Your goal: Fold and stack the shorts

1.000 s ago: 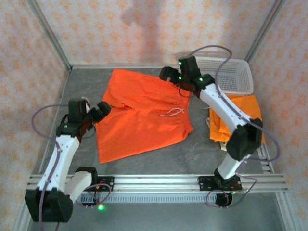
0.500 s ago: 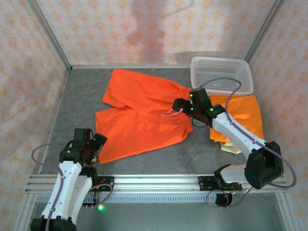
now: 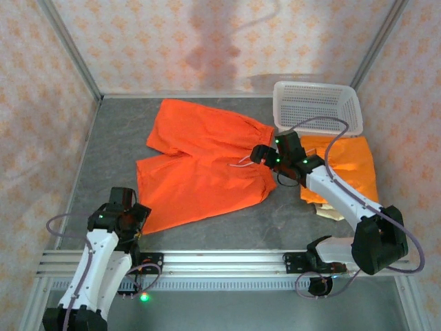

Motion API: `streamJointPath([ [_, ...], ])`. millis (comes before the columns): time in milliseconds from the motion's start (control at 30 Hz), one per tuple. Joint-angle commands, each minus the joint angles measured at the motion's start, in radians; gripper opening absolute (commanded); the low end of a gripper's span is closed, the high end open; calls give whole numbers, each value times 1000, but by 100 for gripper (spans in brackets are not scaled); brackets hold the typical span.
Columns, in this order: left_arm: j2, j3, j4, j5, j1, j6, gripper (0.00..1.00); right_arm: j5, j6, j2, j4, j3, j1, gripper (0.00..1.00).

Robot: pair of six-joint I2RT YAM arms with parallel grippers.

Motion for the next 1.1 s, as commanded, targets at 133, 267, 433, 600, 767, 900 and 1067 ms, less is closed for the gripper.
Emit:
streamJointPath([
  [133,93,31,-51,-47,-34,-29,70,34,21,-8,23,-25,-9,100],
  [267,131,16,-9,-56,-56,-44,67,35,20,-7,22,-24,-8,100],
  [433,188,-12,58,-57,-80,-60,59,39,19,-5,21,-25,-10,100],
  [600,251,-14,97,-75,-101,-60,51,39,21,-1,21,-29,-10,100],
  [767,297,-14,134,-78,-112,-59,37,38,21,-1,20,-35,-10,100],
  [900,313,7,129,-91,-113,-45,25,30,22,-2,15,-39,-10,100],
  [1067,289,60,104,-102,-114,-23,9,18,37,-8,1,-57,-10,100],
])
